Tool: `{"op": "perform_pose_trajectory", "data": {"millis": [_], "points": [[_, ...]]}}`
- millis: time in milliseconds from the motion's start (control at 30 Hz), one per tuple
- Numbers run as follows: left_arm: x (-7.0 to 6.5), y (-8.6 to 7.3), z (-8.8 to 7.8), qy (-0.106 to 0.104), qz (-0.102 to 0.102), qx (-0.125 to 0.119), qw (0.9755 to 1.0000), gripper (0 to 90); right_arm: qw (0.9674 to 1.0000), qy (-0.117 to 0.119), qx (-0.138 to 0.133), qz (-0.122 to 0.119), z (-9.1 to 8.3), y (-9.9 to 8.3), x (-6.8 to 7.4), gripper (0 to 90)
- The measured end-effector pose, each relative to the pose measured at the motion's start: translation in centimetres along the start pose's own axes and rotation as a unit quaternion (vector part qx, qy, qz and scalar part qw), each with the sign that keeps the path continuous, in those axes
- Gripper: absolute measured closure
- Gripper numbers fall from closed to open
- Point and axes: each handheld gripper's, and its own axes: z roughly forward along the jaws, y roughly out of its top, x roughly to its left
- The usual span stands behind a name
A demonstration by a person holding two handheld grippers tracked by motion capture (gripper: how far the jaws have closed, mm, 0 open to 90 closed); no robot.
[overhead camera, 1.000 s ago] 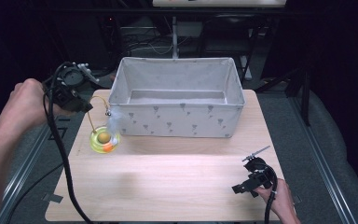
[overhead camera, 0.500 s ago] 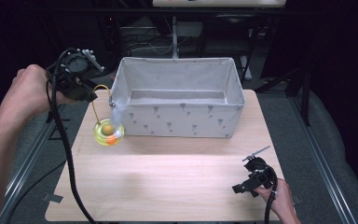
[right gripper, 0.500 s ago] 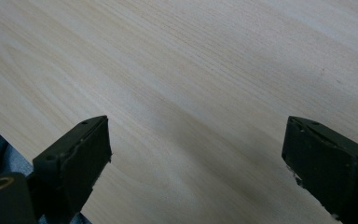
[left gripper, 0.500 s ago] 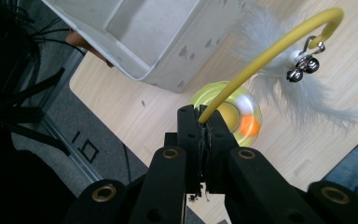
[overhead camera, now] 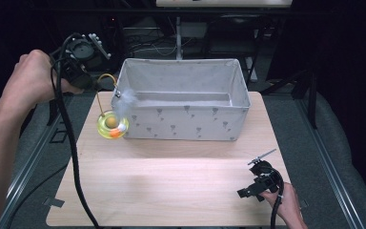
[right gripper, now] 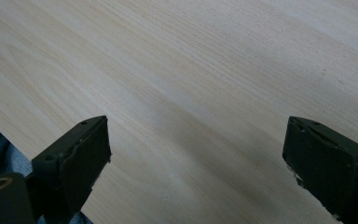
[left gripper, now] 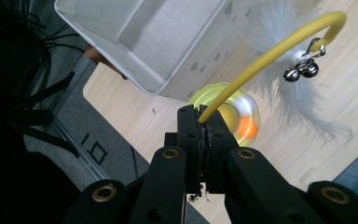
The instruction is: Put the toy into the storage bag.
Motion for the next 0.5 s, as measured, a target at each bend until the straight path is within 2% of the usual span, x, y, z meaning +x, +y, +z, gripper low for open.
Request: {"op": "perform_pose_trajectory", "data": {"millis": [133, 200, 367, 400, 500], "points": [[0.1, 0.6, -0.5, 0.004, 0.004, -0.003, 1.0, 87.9, 1.0, -0.005, 0.003, -0.005, 0.0, 0.0, 0.0, 7.3], [0.2, 1.0, -0.7, 0.006, 0.005, -0.005, 1.0, 87.9, 0.9996, -0.006, 0.021, -0.019, -0.3, 0.2, -0.2, 7.3], [0.5, 2.0, -1.3, 0.007, 0.01, -0.006, 0.9999, 87.9, 0.9997, -0.006, 0.018, -0.015, -0.2, 0.1, -0.2, 7.3], [0.5, 2.2, -1.4, 0.008, 0.011, -0.006, 0.9999, 87.9, 1.0, 0.001, -0.001, 0.001, 0.0, 0.0, 0.0, 7.3], [0.7, 2.8, -1.6, 0.012, 0.008, -0.004, 0.9999, 87.9, 0.9996, -0.004, 0.02, -0.017, -0.2, 0.1, -0.2, 7.4]]}}
